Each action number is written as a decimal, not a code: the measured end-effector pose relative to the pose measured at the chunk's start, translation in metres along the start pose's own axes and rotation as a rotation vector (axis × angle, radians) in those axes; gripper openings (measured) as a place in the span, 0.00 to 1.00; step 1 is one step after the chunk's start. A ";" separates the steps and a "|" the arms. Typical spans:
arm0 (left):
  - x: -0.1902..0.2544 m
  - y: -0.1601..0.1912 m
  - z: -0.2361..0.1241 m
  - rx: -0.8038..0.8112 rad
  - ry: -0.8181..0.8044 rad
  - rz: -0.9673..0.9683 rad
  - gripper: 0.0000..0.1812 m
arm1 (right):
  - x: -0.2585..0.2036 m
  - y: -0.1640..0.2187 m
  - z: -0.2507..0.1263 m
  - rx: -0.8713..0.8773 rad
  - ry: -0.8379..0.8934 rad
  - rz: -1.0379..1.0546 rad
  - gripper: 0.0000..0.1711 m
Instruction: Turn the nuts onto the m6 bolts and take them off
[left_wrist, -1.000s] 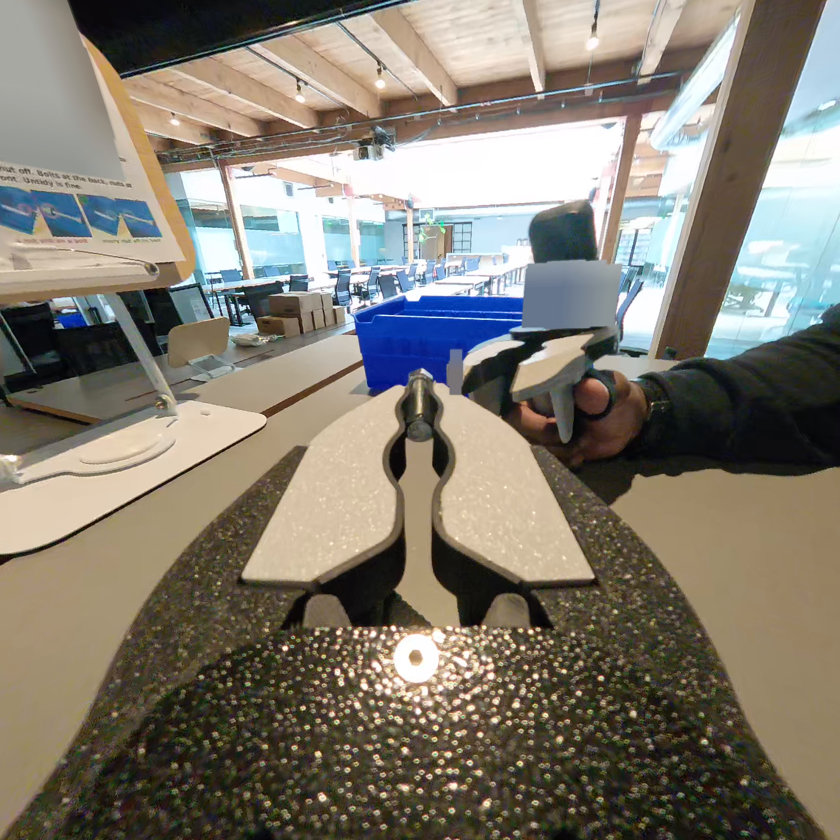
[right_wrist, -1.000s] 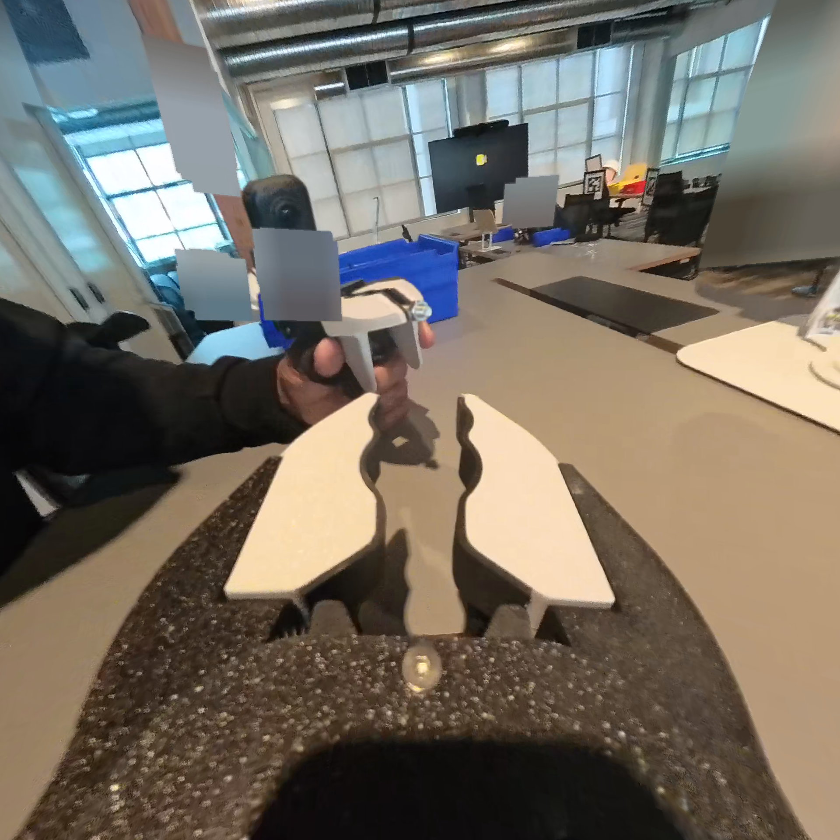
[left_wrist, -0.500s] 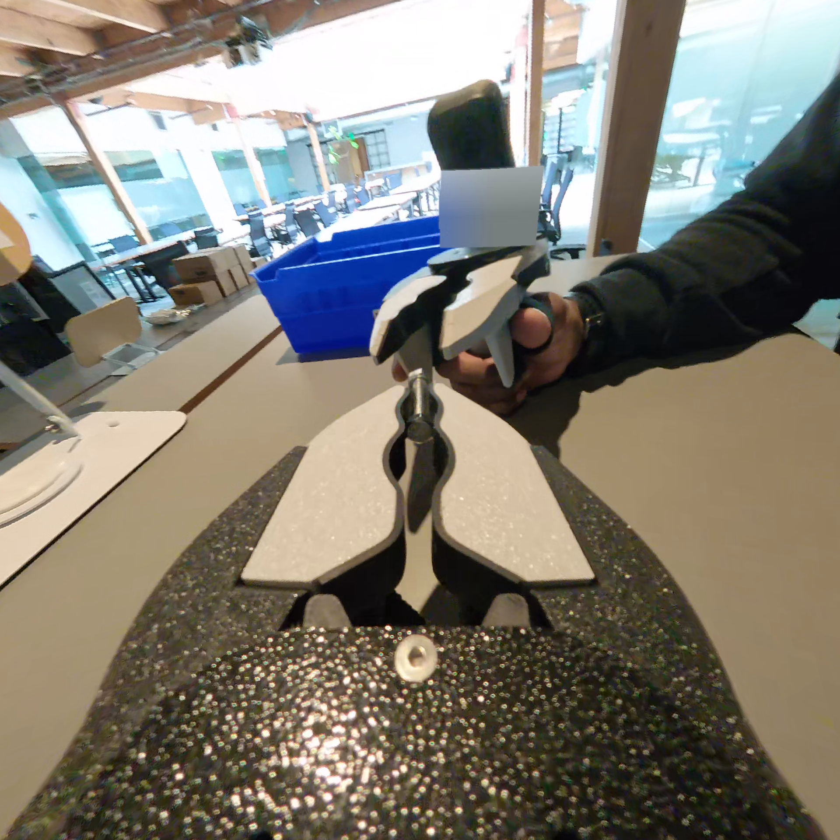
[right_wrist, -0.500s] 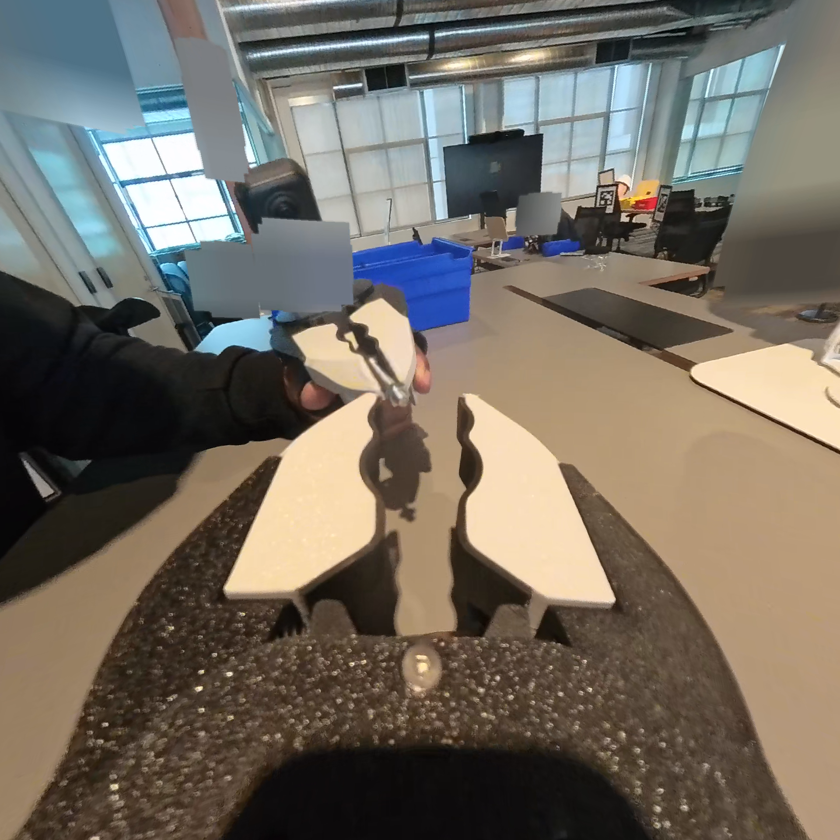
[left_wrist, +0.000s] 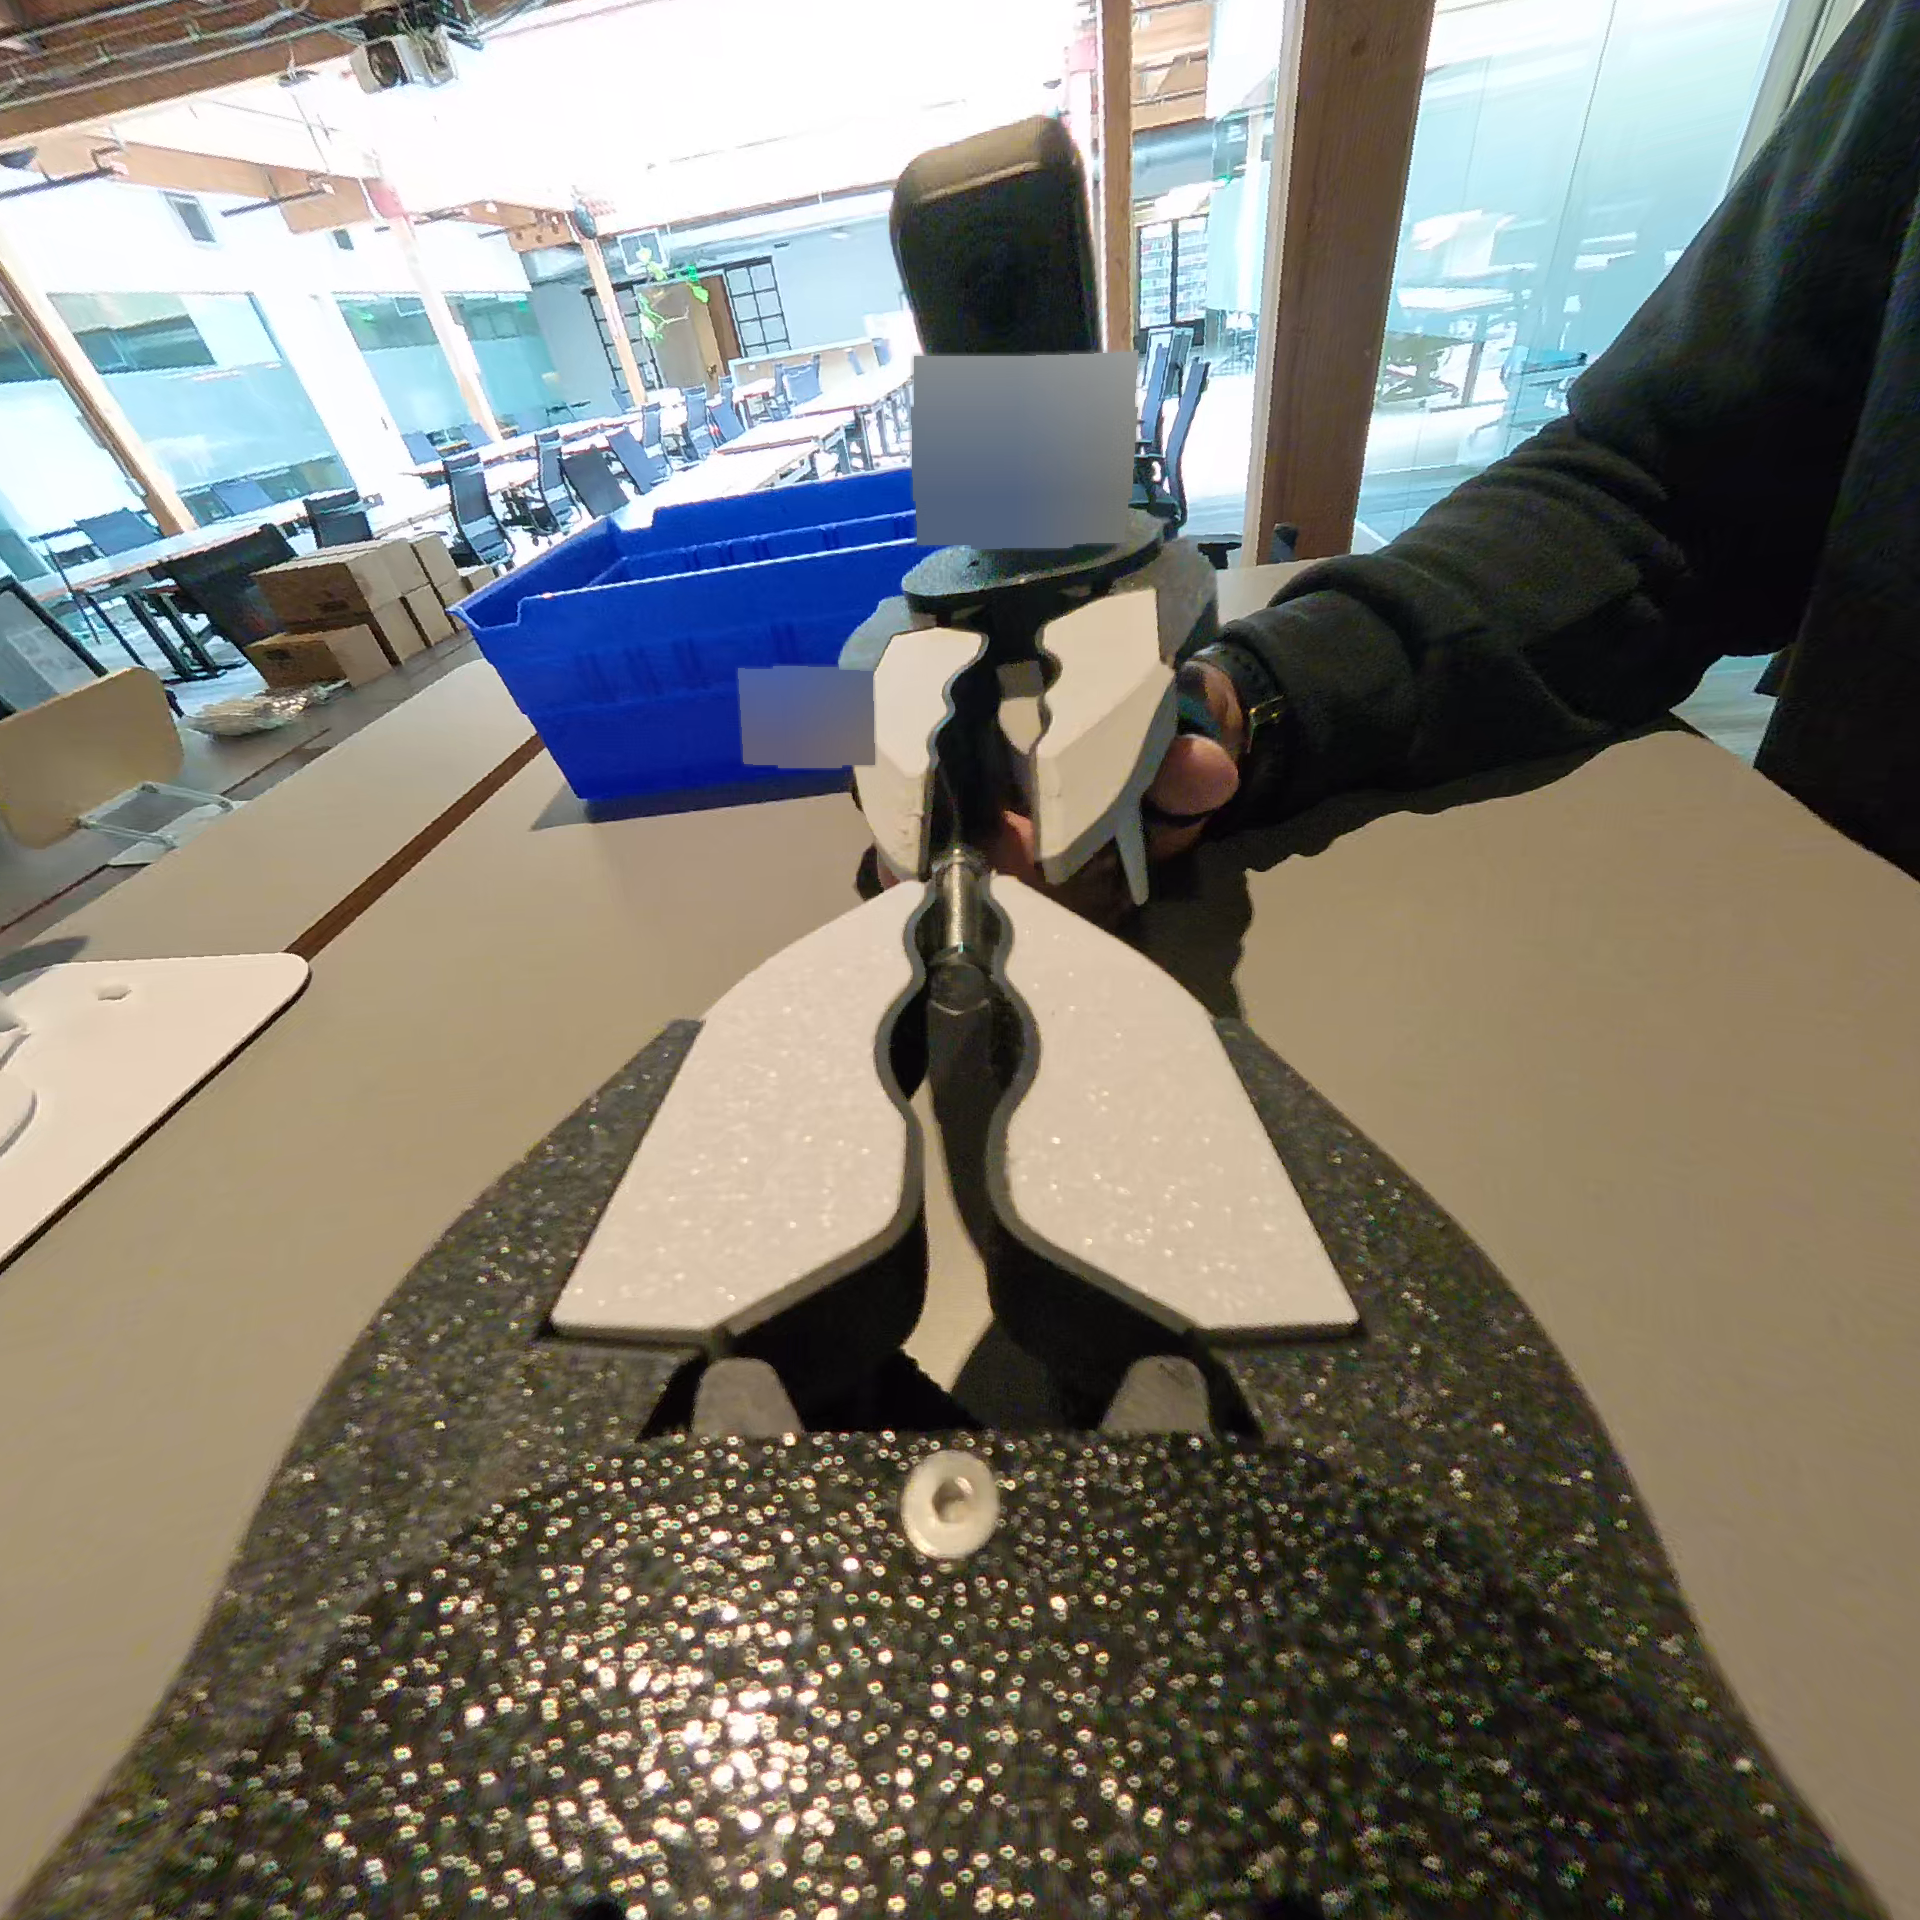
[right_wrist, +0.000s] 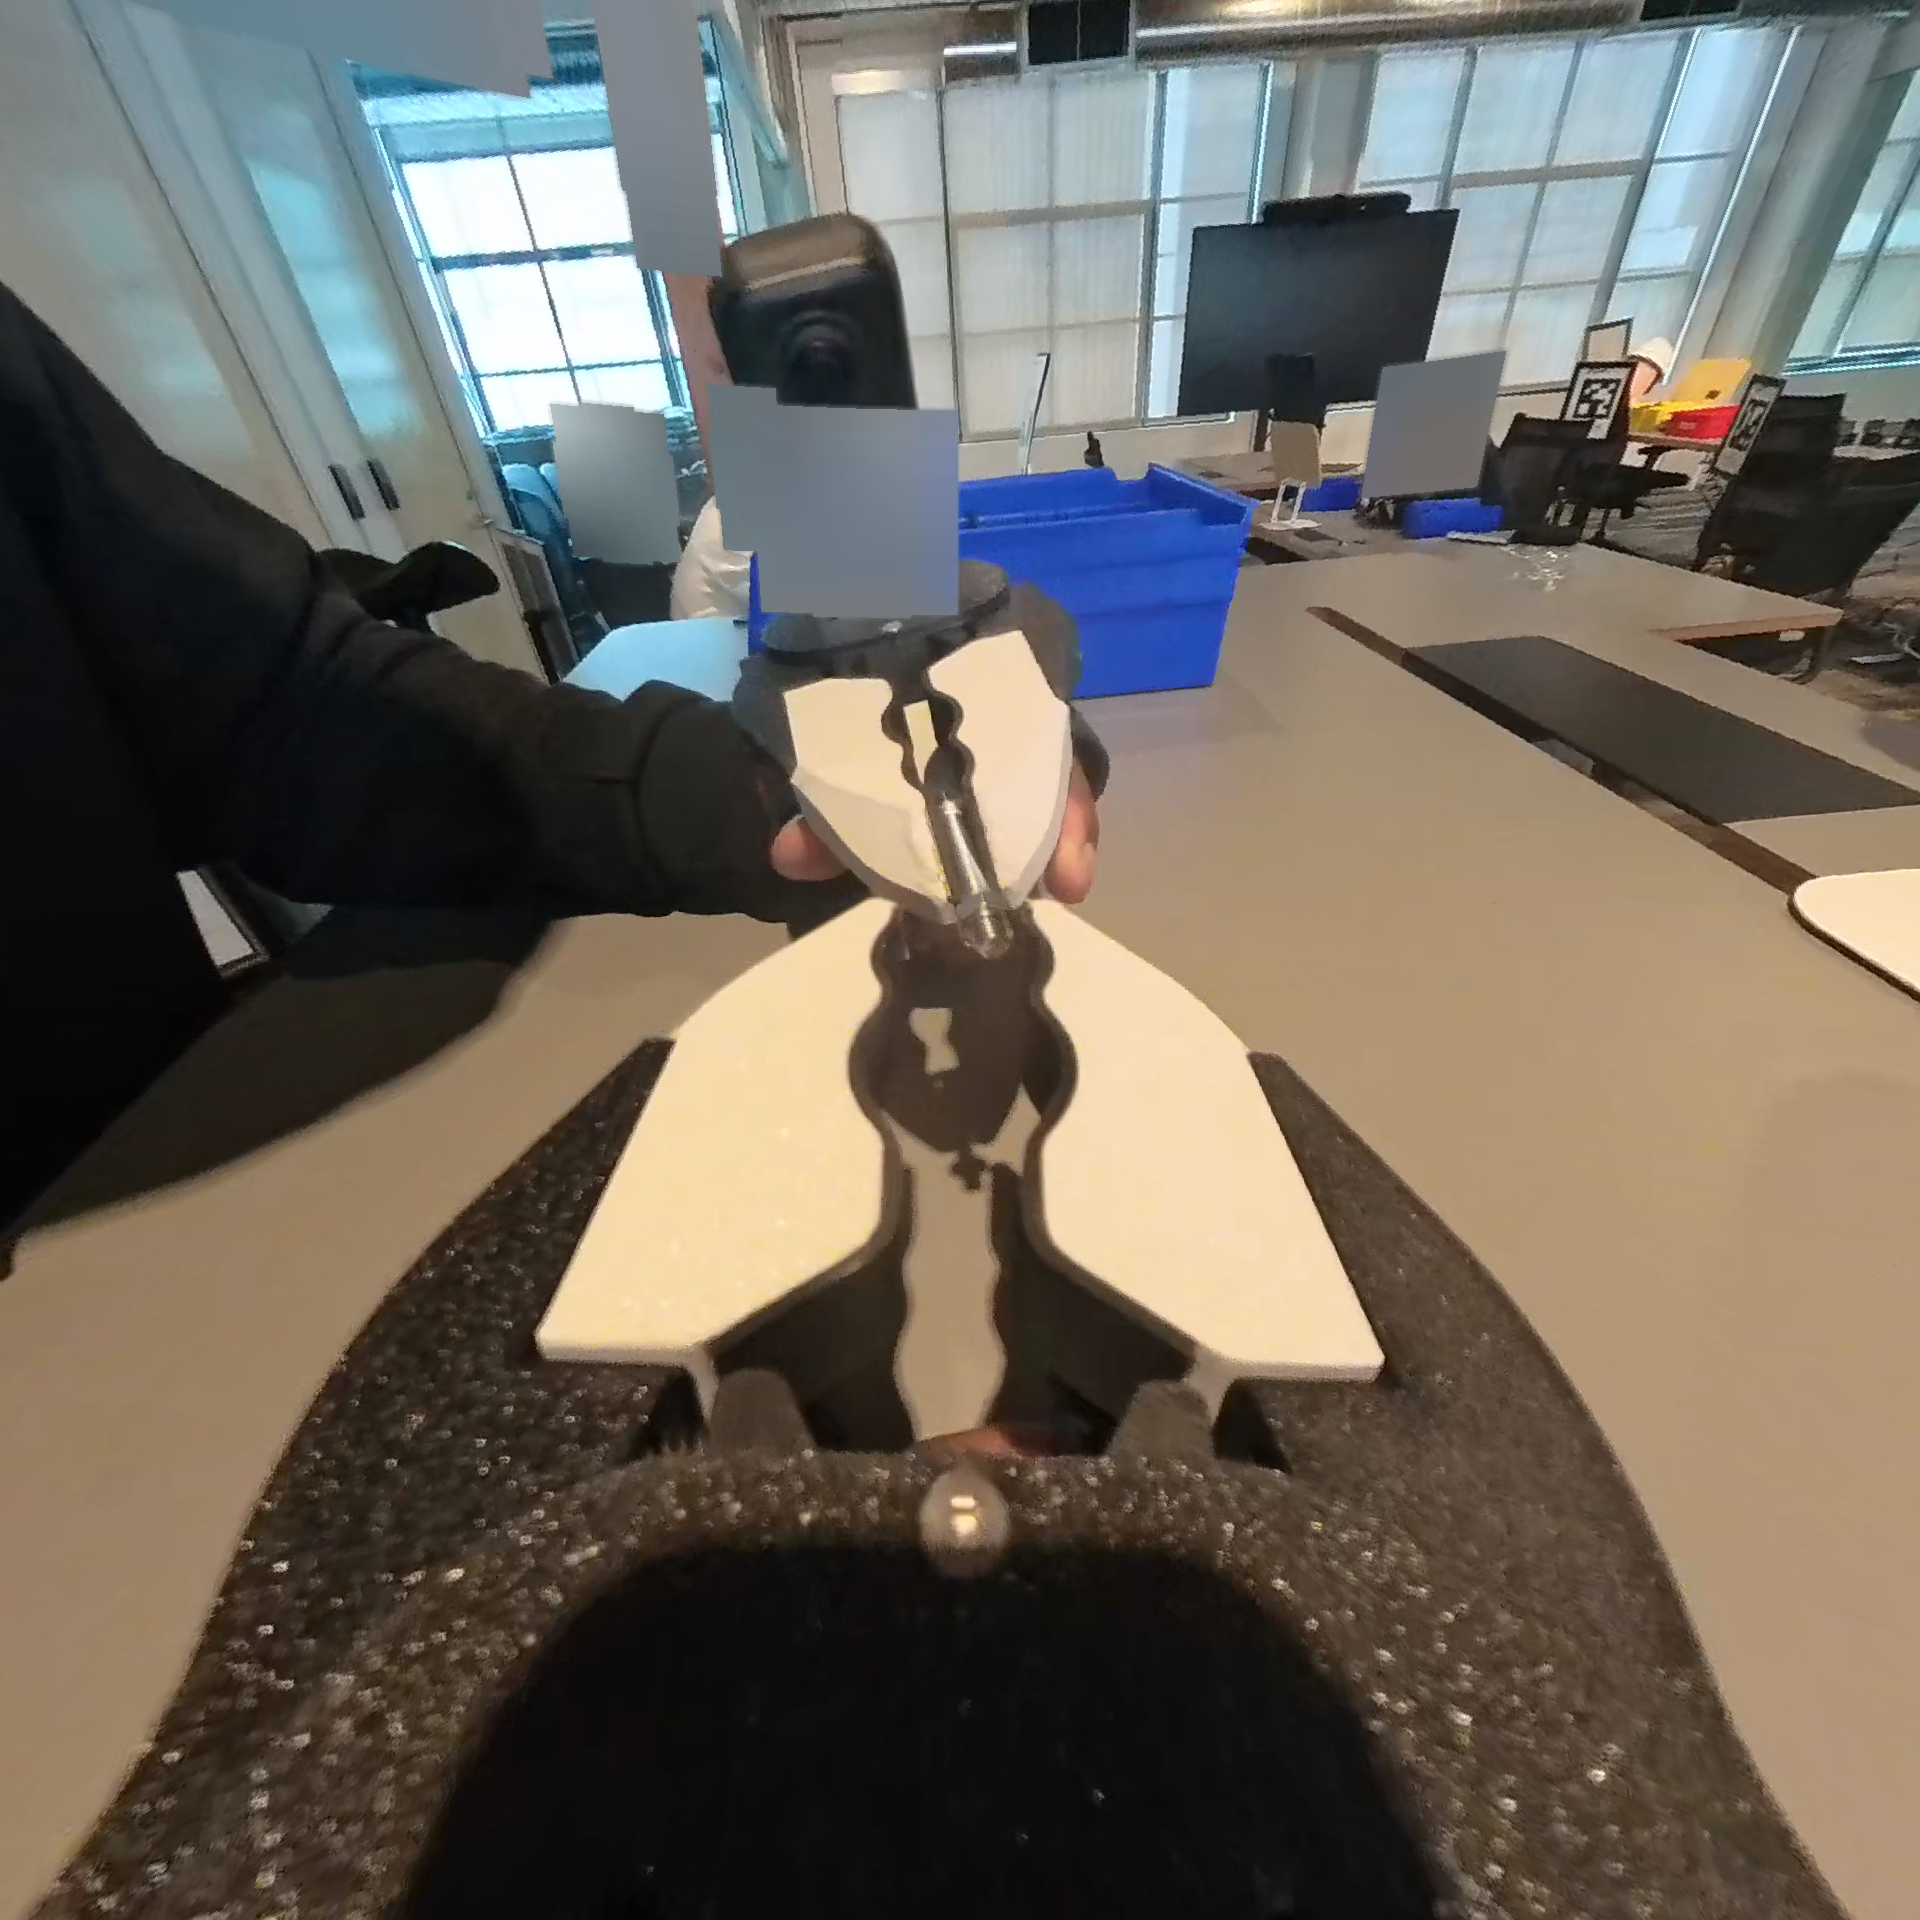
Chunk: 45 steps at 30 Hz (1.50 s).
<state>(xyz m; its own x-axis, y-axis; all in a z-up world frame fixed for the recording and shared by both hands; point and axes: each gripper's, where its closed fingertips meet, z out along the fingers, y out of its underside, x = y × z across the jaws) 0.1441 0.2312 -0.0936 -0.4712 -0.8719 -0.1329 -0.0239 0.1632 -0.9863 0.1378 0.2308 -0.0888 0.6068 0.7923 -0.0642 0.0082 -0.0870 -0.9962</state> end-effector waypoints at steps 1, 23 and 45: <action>0.001 0.000 0.000 0.000 0.004 -0.003 0.03 | 0.000 0.001 0.001 -0.005 0.004 -0.006 0.11; -0.005 -0.013 -0.014 0.114 0.000 -0.069 0.17 | 0.001 -0.002 0.002 -0.024 0.072 -0.086 0.06; -0.032 -0.024 -0.035 0.249 -0.106 -0.193 0.14 | 0.167 0.041 -0.343 -0.537 1.154 0.404 0.06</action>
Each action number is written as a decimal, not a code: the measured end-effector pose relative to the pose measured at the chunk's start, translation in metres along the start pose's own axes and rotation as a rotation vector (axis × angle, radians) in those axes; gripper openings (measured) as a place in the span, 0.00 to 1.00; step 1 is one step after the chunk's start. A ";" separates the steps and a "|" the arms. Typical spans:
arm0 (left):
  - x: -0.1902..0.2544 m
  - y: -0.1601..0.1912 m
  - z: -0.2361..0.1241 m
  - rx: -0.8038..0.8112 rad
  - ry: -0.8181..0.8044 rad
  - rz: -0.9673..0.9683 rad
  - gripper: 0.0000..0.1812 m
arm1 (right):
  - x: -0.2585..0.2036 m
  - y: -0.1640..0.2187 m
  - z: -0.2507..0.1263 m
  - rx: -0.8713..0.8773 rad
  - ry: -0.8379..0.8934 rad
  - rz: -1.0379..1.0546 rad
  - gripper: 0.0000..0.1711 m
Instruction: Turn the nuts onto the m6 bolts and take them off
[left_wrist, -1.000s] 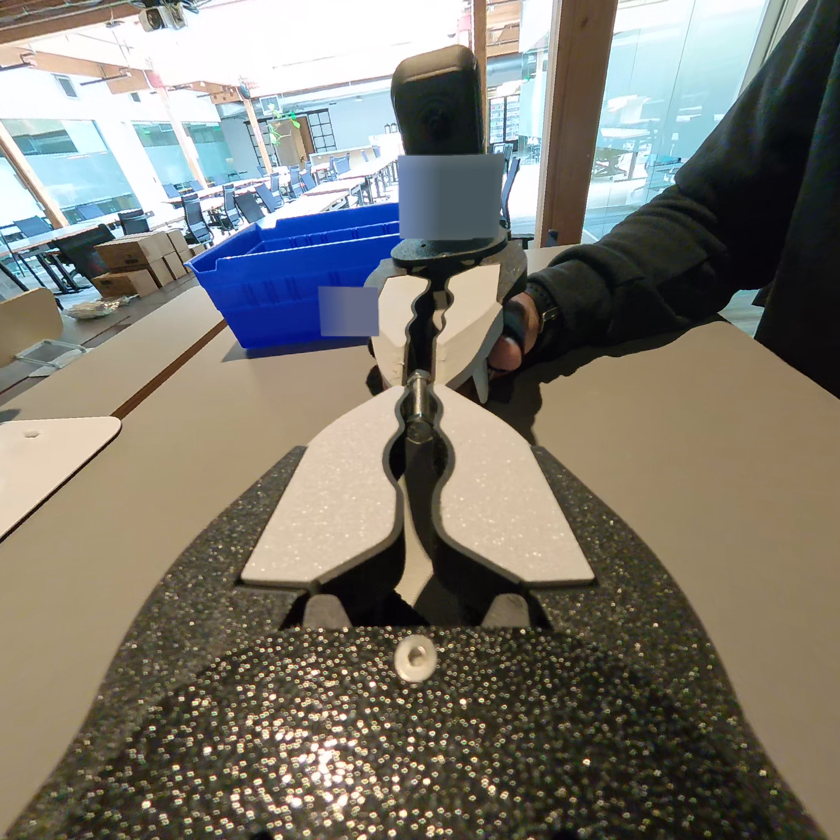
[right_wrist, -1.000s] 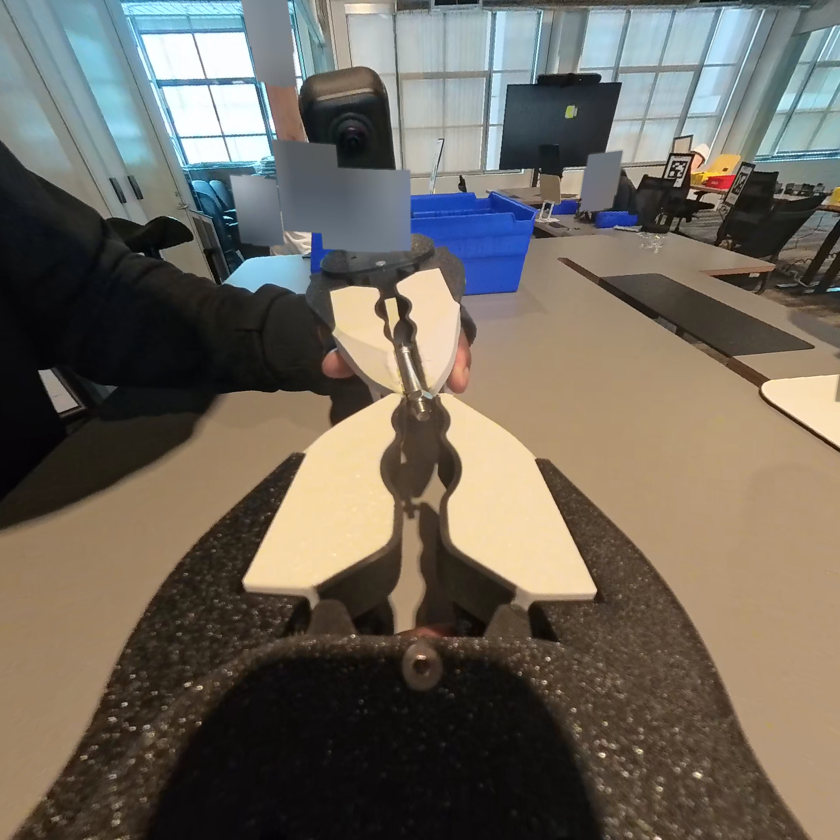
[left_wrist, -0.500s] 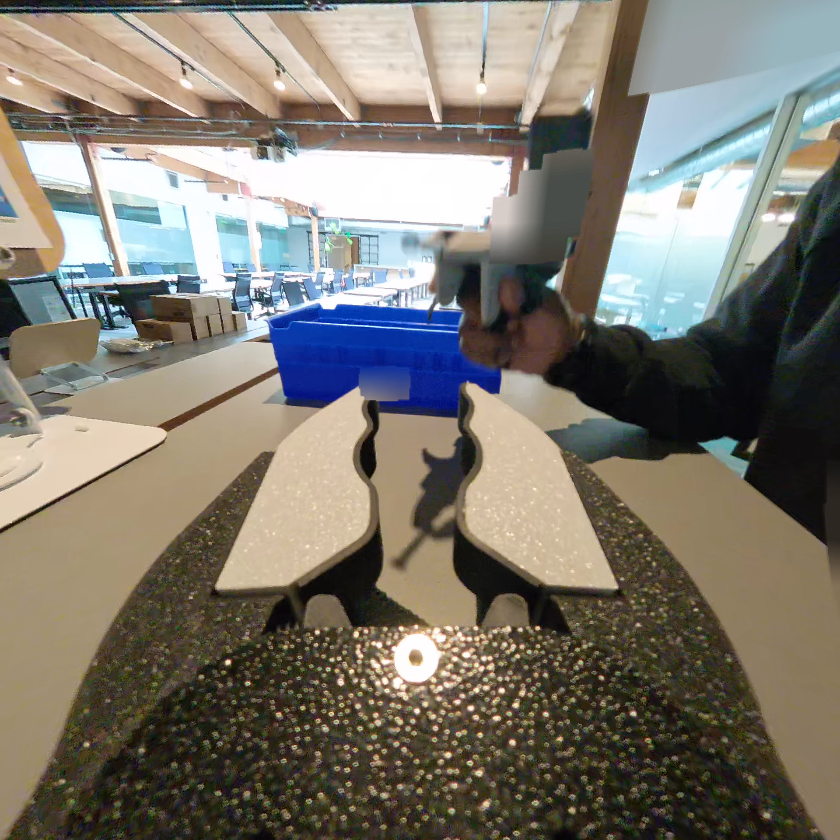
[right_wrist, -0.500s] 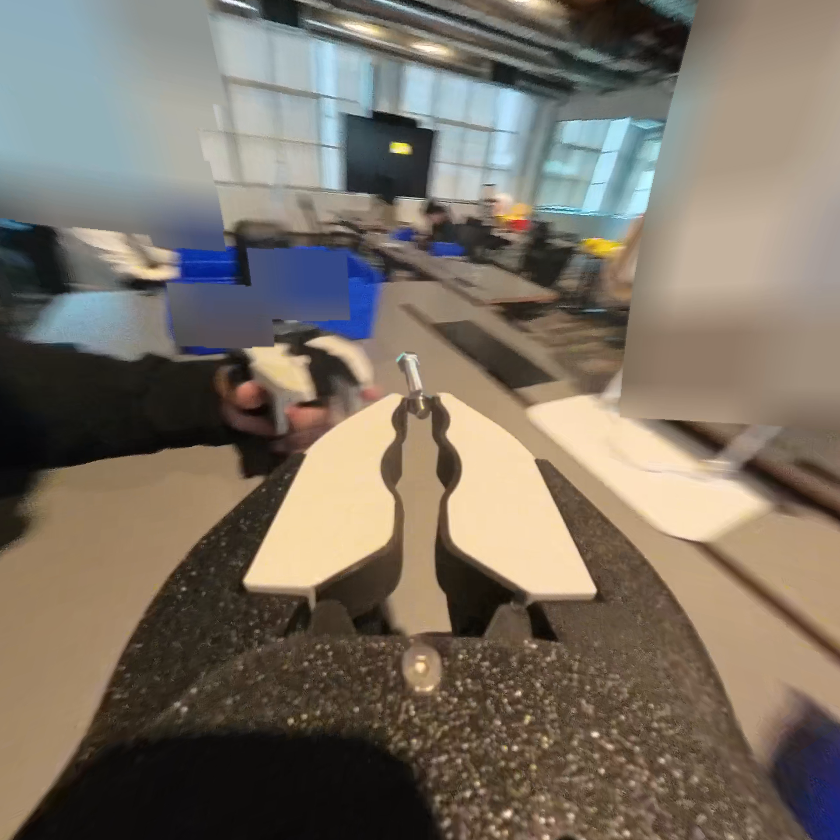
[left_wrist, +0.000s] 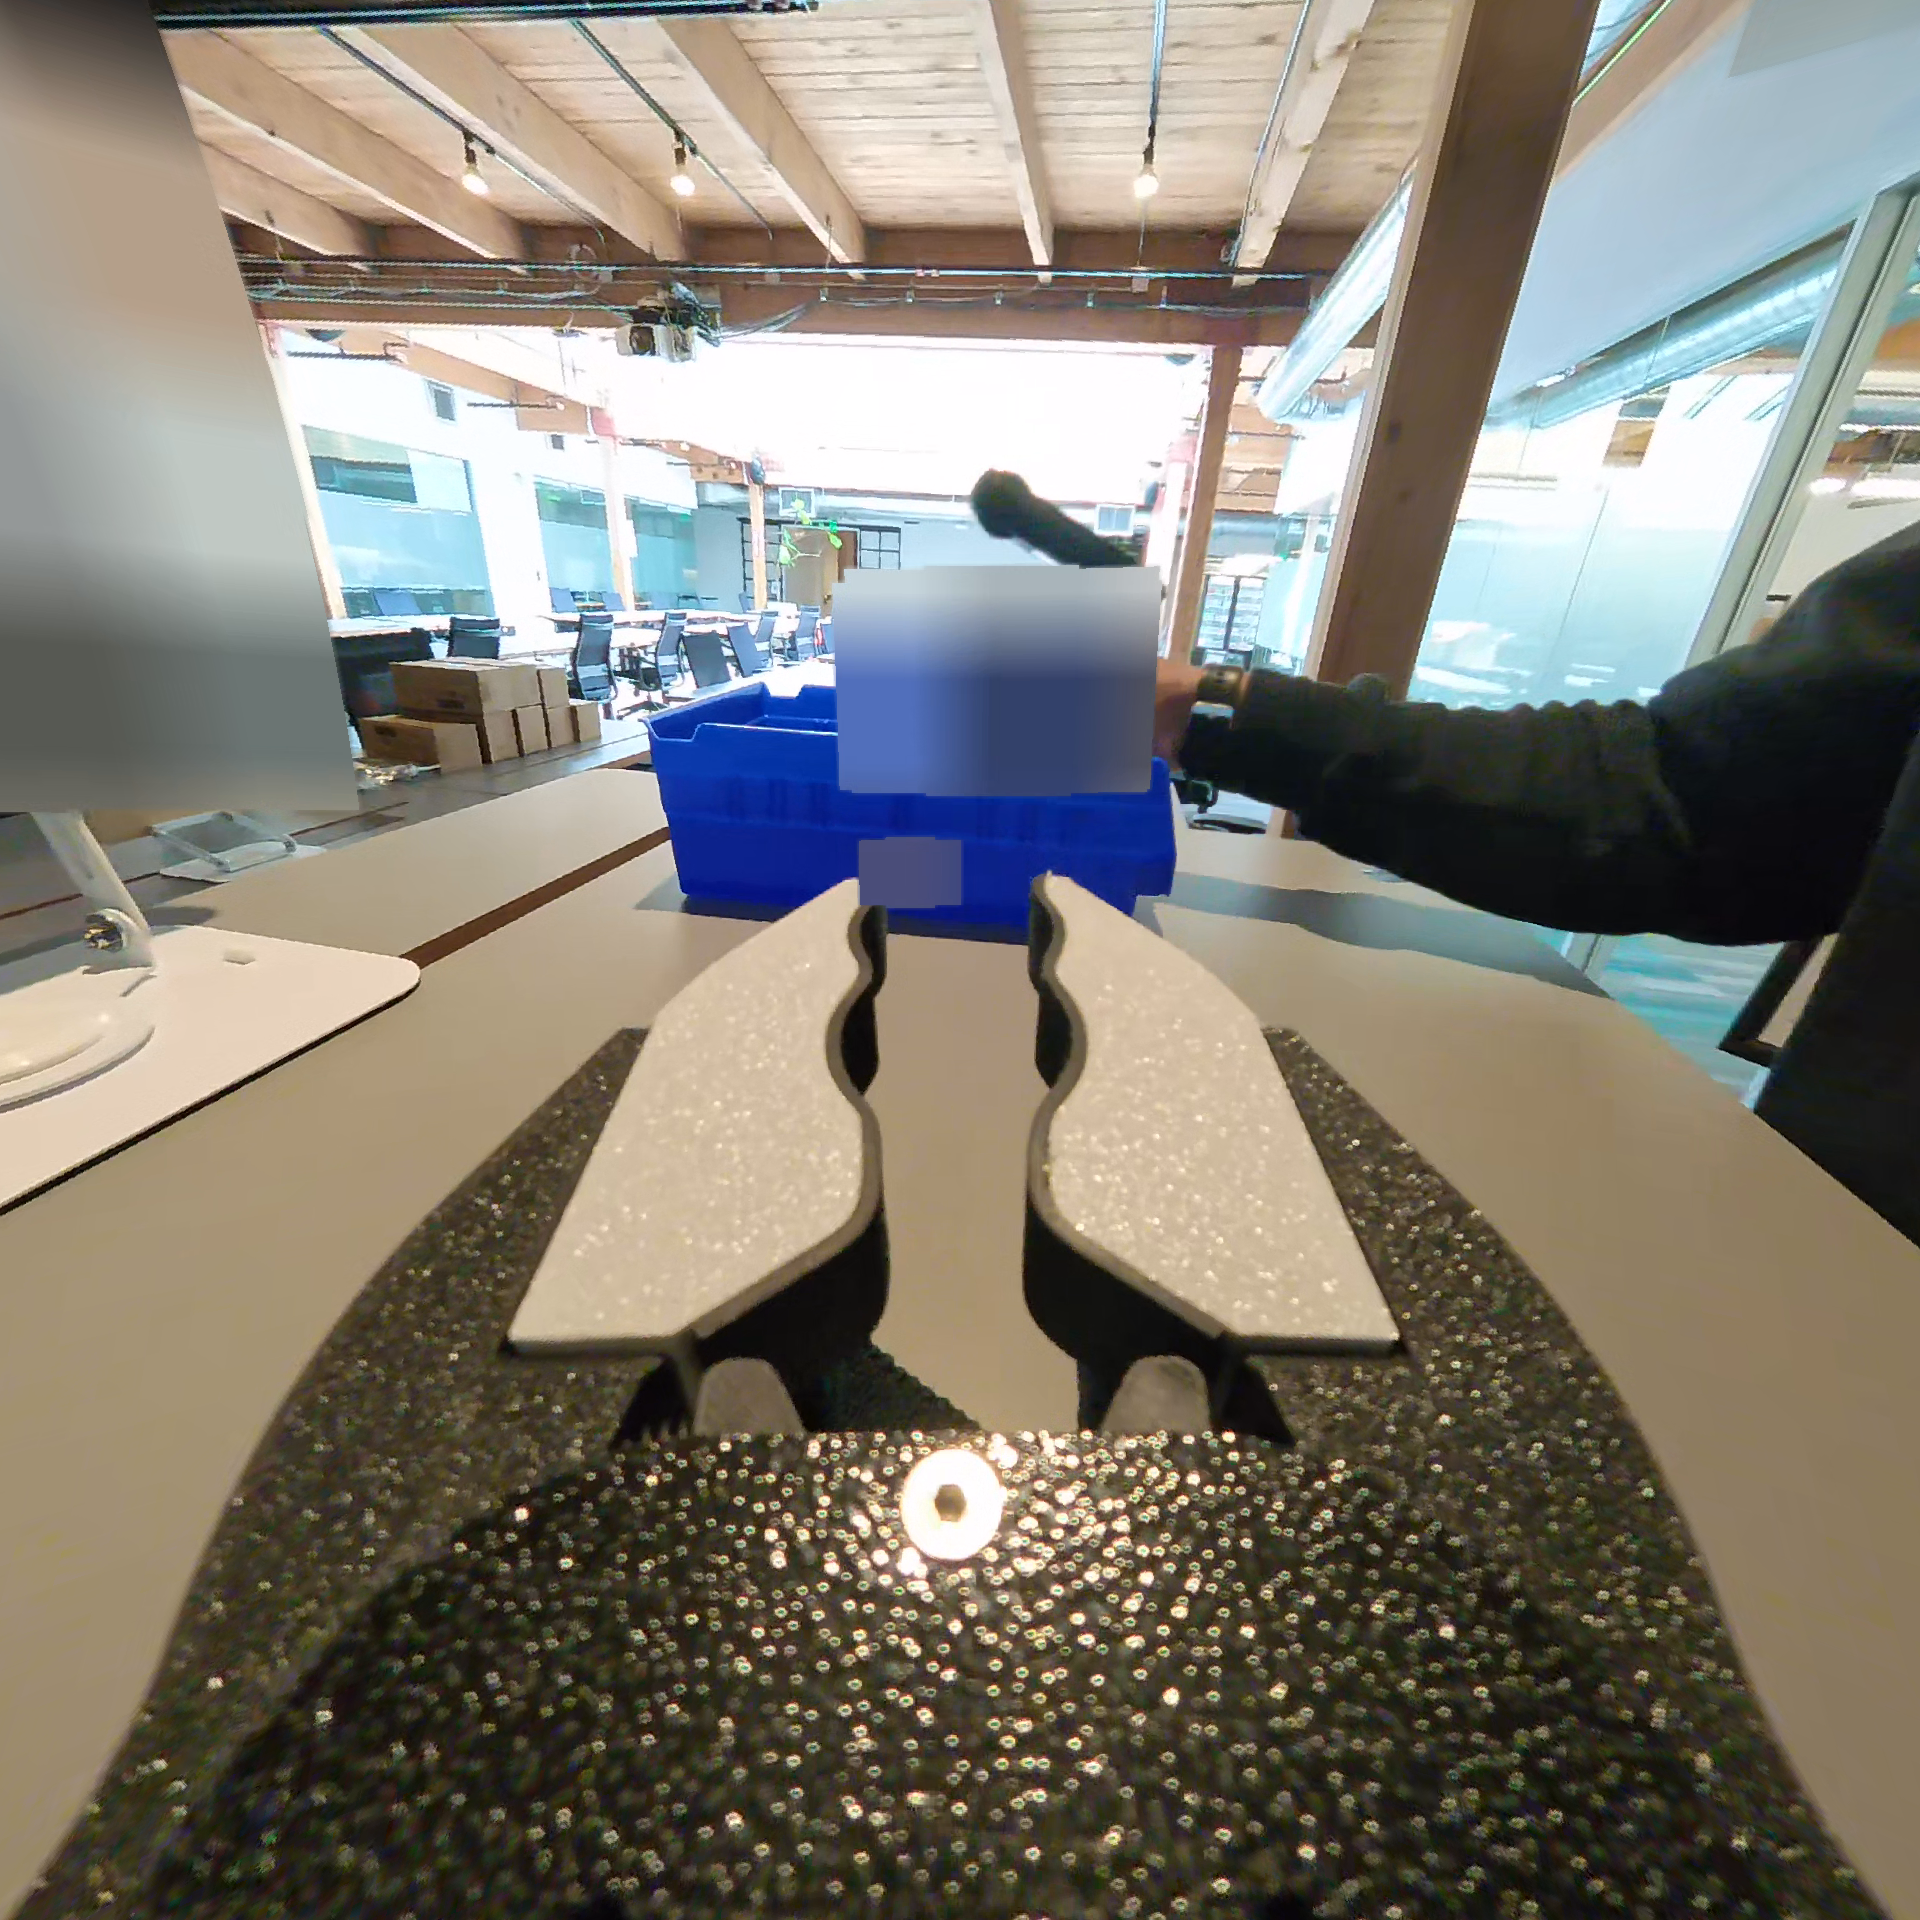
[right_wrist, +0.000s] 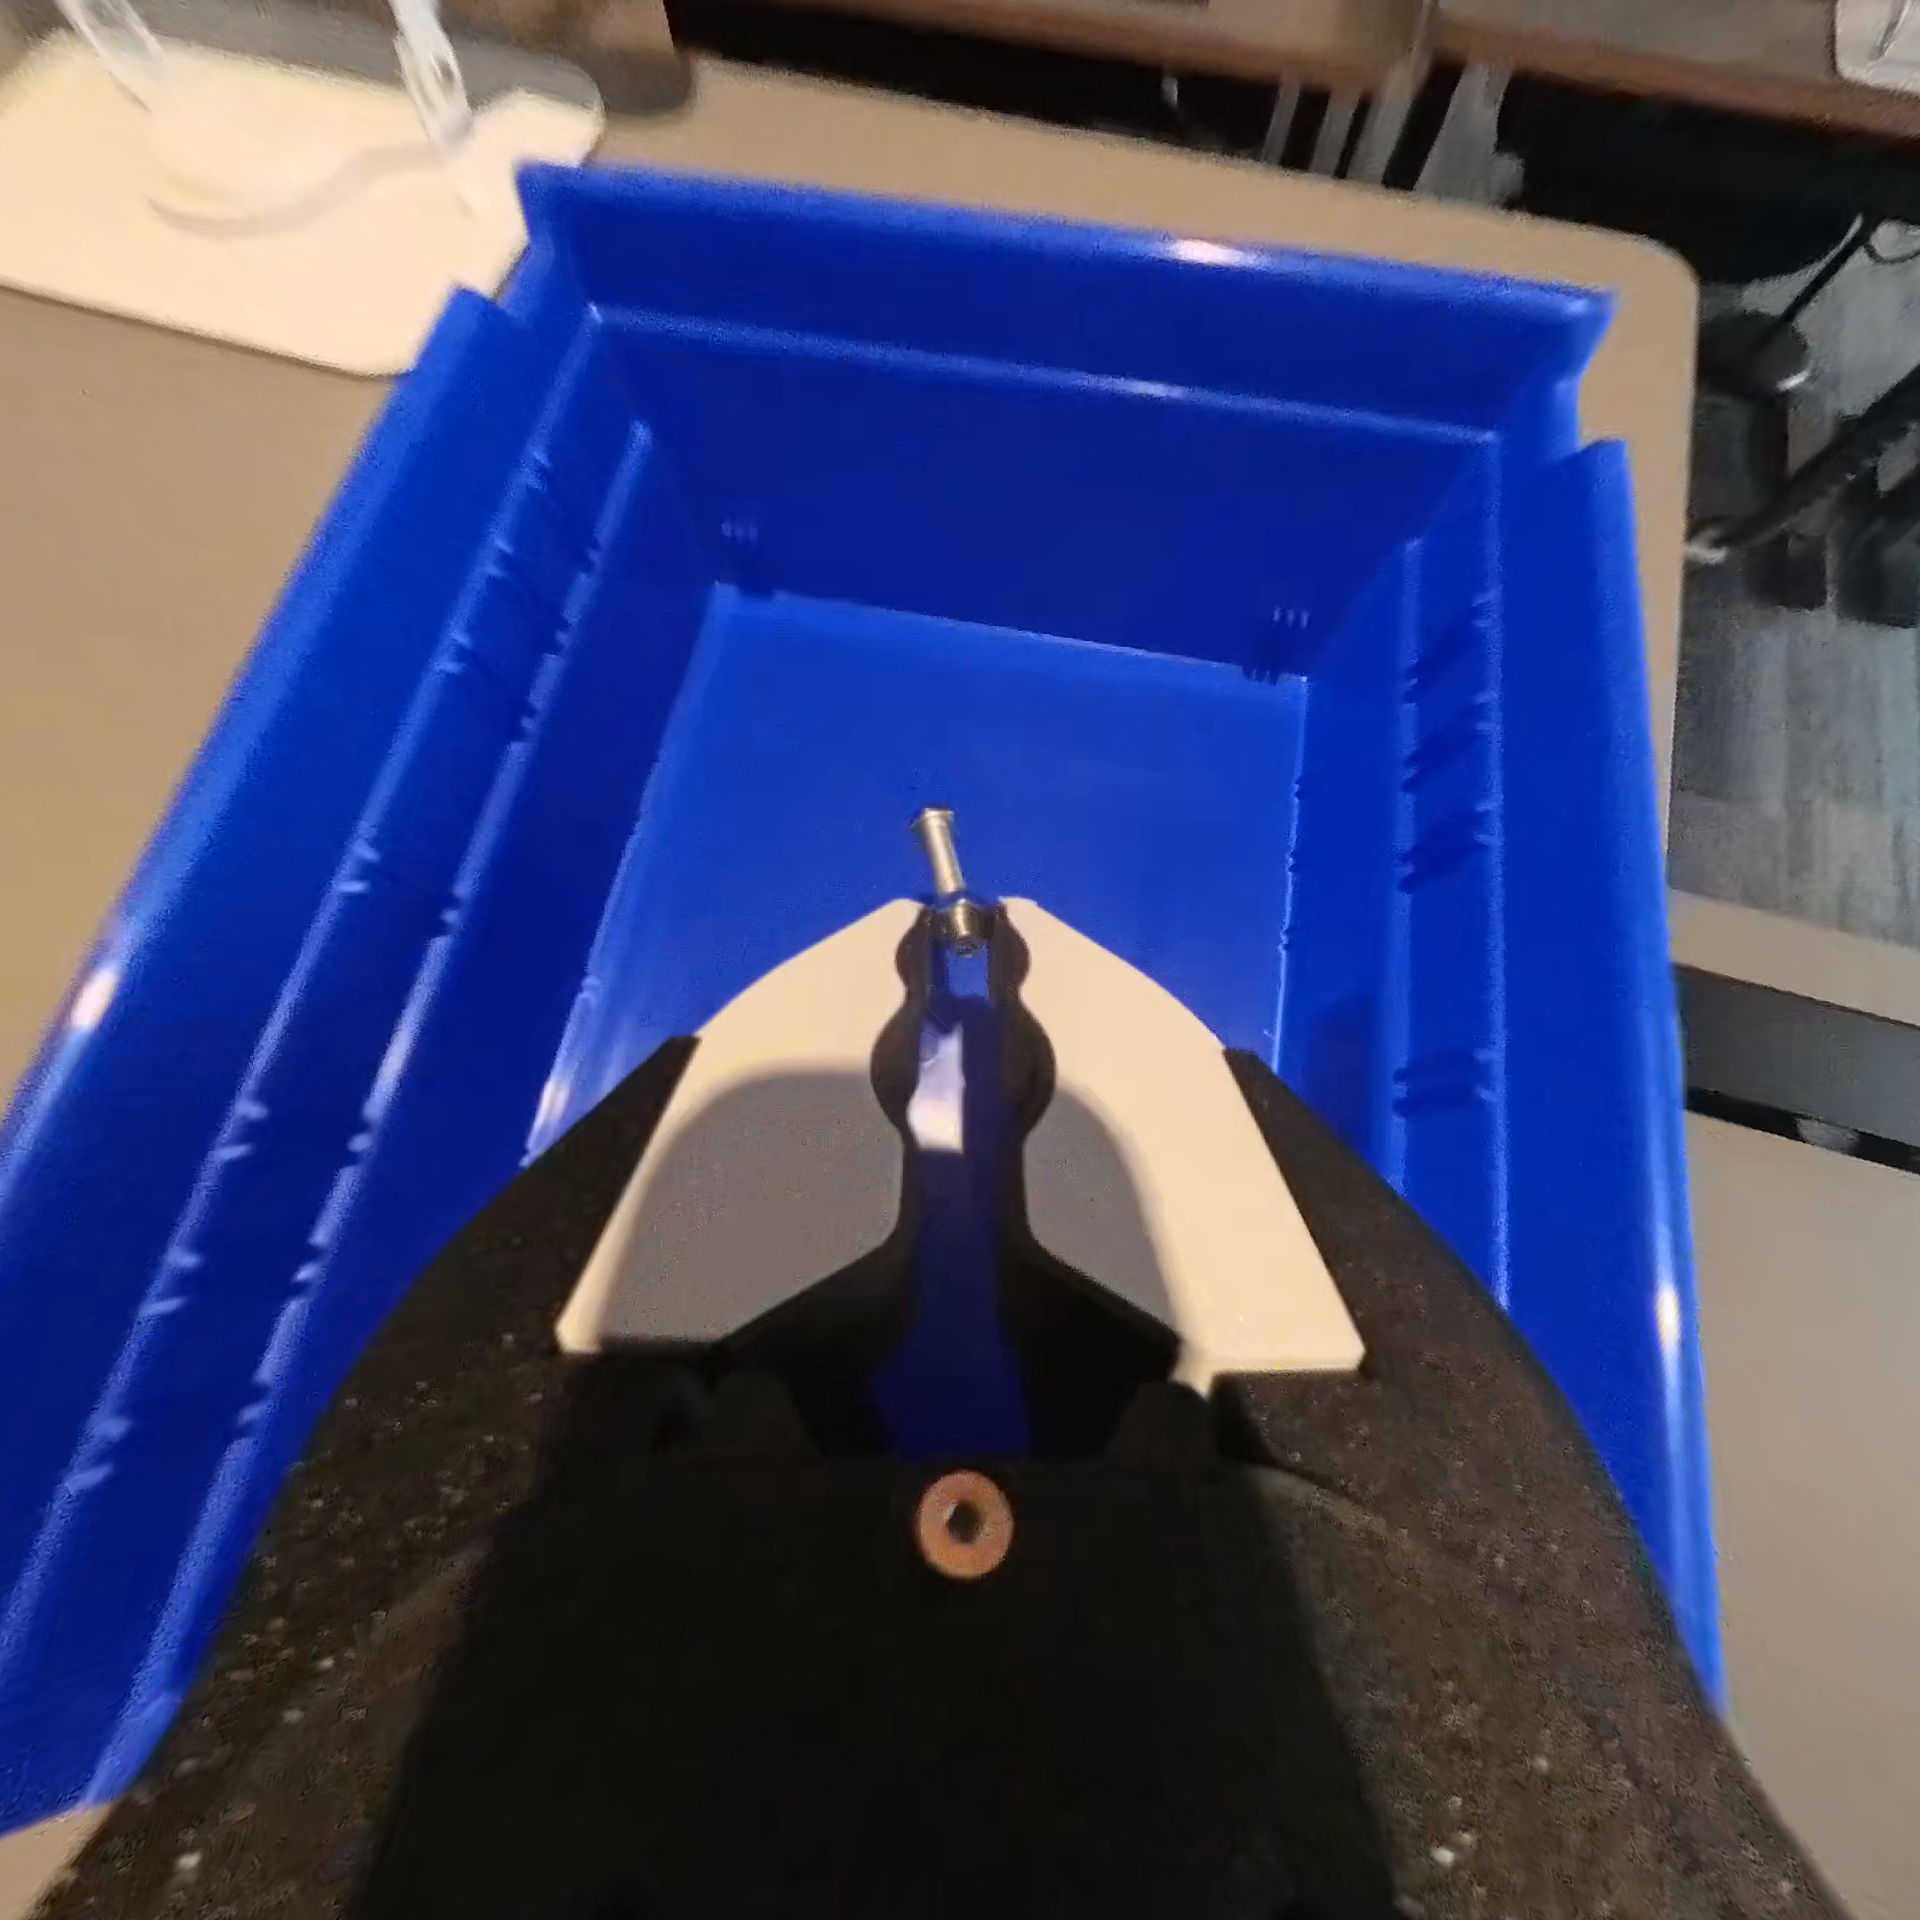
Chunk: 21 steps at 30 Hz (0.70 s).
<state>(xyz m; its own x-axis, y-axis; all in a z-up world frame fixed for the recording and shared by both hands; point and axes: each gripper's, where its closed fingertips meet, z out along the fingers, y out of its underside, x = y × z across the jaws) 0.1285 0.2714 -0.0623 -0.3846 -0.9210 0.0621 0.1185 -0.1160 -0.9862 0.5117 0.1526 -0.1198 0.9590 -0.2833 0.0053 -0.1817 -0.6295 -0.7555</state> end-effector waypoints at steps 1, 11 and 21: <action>0.000 0.000 0.000 0.001 -0.002 0.003 0.14 | 0.000 0.003 0.007 -0.034 0.014 -0.020 0.06; 0.003 0.002 -0.001 -0.023 -0.011 0.022 0.13 | 0.000 0.036 0.015 -0.242 0.057 -0.049 0.23; -0.007 0.006 0.004 -0.050 -0.084 0.030 0.13 | -0.231 -0.096 -0.144 0.596 -0.448 -0.279 0.20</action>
